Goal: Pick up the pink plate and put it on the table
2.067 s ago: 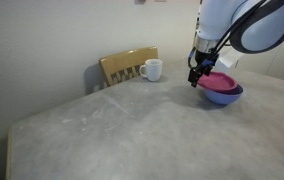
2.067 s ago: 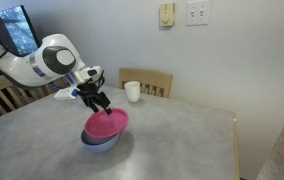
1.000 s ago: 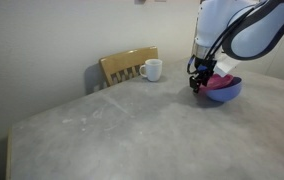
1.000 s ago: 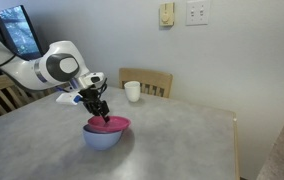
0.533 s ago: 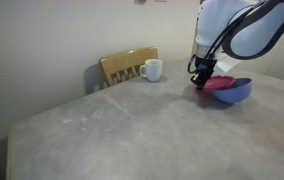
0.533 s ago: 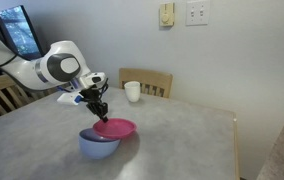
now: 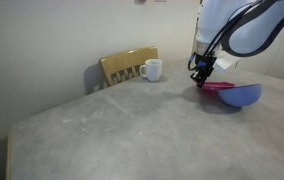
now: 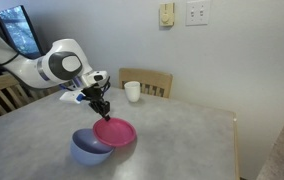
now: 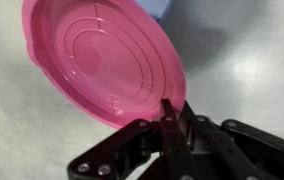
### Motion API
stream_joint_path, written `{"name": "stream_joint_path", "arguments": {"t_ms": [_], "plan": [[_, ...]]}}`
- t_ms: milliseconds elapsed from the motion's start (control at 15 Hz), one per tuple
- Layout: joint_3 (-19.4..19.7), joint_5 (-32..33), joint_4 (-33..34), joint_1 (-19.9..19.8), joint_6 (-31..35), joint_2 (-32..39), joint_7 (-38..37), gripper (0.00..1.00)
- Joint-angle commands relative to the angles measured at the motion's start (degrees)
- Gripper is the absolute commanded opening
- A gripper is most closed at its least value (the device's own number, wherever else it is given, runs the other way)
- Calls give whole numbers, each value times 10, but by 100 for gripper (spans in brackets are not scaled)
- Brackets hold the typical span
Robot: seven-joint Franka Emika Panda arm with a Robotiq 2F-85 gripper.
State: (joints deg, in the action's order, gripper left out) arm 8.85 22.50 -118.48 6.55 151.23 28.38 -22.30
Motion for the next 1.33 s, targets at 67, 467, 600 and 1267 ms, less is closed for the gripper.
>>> {"name": "stream_joint_path", "arguments": {"t_ms": [67,467,600,1267], "plan": [[21,-6,1,18,-28,-20,-11,3],[29,9,-5,46,-63,-73,-60,3],[21,11,-3,51,-75,-90,-70,3],[-64,-18,36,78,-107,-106,-91,3]]}}
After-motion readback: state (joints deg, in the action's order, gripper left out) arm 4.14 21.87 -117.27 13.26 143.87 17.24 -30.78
